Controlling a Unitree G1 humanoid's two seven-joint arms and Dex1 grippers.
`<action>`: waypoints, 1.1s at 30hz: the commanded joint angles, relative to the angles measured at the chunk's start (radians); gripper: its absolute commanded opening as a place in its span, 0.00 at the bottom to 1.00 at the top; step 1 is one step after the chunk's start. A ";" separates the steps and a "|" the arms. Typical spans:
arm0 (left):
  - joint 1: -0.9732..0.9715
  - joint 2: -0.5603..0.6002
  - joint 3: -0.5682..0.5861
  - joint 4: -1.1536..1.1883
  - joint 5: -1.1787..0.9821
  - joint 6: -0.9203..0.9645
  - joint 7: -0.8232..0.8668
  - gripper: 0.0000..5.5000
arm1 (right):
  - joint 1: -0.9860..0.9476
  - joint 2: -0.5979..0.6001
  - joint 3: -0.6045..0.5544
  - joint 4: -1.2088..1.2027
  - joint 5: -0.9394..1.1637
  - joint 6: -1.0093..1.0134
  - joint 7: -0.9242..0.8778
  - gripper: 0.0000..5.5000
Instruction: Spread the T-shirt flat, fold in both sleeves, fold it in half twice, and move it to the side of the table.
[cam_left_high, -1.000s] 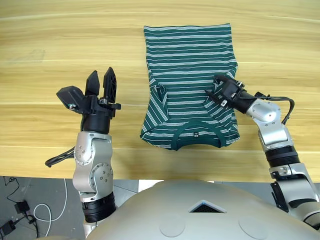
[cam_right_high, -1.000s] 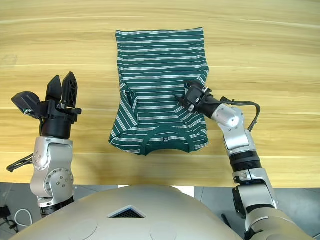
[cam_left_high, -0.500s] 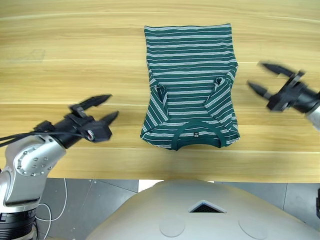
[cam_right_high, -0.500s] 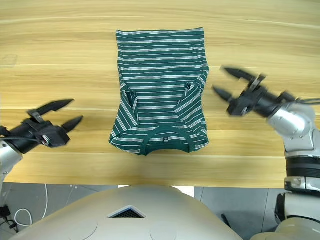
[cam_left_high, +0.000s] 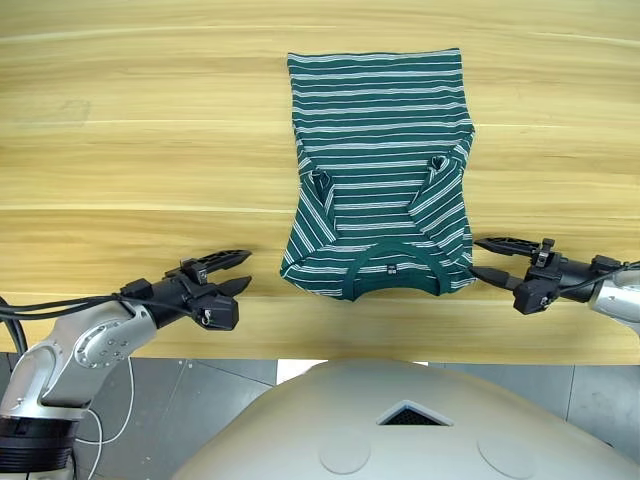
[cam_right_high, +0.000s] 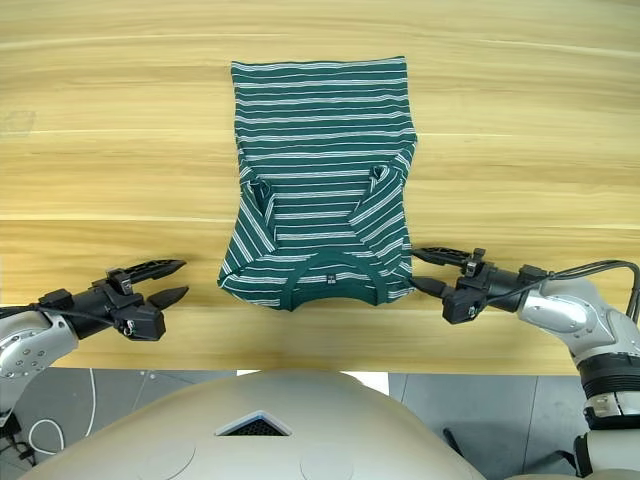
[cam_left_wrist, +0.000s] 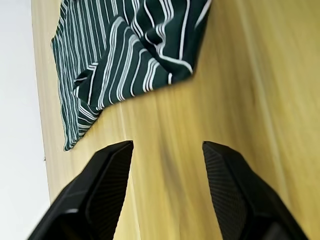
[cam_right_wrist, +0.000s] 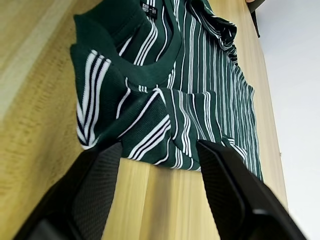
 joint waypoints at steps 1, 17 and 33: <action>-0.048 -0.003 -0.030 0.055 0.026 -0.018 0.023 0.47 | -0.003 -0.024 0.018 0.007 0.013 0.025 0.017 0.50; -0.169 -0.038 -0.192 0.074 0.046 -0.046 0.022 0.47 | -0.105 -0.053 0.046 0.226 -0.032 -0.054 -0.024 0.50; -0.242 -0.068 -0.278 0.150 0.045 -0.019 0.041 0.47 | -0.063 -0.016 0.086 0.046 0.080 0.044 0.007 0.50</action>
